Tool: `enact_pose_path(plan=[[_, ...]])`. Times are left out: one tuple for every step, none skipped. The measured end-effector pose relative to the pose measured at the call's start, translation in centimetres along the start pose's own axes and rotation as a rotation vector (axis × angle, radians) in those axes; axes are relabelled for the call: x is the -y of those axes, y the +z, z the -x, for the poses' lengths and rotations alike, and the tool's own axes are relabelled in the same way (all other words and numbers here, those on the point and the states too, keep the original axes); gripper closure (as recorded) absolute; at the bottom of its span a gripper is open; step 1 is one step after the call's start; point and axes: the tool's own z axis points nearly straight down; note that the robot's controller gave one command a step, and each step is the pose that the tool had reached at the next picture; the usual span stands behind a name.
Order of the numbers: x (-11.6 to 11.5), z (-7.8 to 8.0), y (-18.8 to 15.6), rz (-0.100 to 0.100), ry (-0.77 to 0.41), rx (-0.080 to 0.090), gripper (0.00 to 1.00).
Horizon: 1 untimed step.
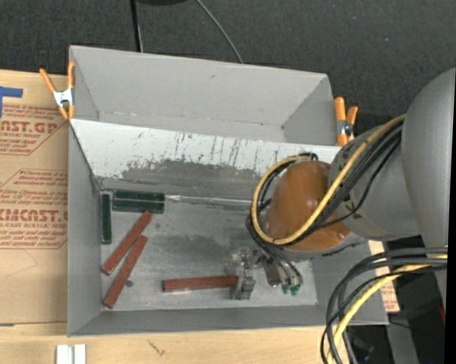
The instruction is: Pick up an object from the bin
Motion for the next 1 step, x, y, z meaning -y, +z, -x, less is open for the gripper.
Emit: enact_pose_path(plan=[[0.98, 1.54, -17.54, -0.002, 0.037, 0.009, 1.00]])
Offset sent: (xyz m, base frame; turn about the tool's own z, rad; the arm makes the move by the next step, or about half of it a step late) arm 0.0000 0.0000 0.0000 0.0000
